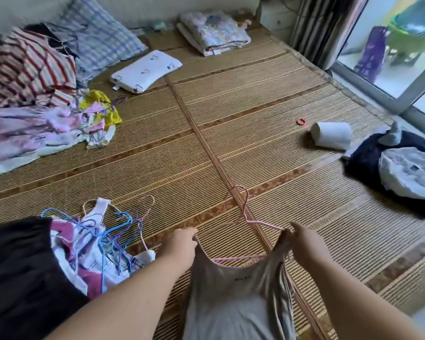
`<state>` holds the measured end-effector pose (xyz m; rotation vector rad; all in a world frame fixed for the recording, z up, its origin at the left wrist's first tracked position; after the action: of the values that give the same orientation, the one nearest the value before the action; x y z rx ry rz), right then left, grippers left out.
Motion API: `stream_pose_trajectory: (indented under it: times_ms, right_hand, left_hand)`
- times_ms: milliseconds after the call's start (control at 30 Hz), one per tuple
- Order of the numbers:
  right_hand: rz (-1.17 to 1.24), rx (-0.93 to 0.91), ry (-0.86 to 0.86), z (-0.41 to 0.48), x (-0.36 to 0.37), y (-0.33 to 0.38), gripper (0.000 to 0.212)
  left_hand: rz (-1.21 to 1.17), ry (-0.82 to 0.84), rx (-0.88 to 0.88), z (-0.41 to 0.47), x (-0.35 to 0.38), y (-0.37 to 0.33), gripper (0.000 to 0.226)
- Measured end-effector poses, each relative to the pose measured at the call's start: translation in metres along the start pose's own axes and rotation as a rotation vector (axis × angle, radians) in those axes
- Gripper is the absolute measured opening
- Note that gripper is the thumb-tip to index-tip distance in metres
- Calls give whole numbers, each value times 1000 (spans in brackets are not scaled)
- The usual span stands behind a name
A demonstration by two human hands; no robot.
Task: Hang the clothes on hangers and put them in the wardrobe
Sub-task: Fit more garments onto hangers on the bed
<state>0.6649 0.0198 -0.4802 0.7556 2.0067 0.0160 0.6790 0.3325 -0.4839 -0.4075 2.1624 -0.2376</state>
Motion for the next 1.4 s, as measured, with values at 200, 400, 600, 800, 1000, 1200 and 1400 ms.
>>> stream_pose_trajectory:
  times_ms: [200,400,600,800,1000,1200,1400]
  right_hand:
    - [-136,-204,127,-30,38,43,60]
    - [-273,-377,246,-92,74,110,54]
    - [-330,-552,323,-165,130,201,48]
    - [-301,-629,366,-229,214,298,56]
    - [-166,-454,348,-270,292,359,67]
    - [-64,-368,260,-259,327,381,63]
    - [169,-138,257,-201,343,391,67]
  left_hand:
    - [-145,117,52,-32,8,11,69]
    - [-105,30,72,-90,-16,64,66]
    - [-111,-27,19,-151,-47,166,59]
    - [-134,-70,-51,-192,-70,301,57]
    - [-123,-16,-56,-211,-89,434,58]
    - [-89,23,-65,-193,-92,510,60]
    - [-51,119,-19,-162,-60,524,65]
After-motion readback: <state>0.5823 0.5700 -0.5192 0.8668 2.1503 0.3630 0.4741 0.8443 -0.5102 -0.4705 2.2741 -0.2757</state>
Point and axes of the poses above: each hand's wrist, its own z-axis towards the middle knuckle, its own x-axis out of the palm, y = z × x, the point moved 9 cm from there along z, towards the middle knuckle, and after that the axes turned 7 degrees about y, right-handed, at the moved point
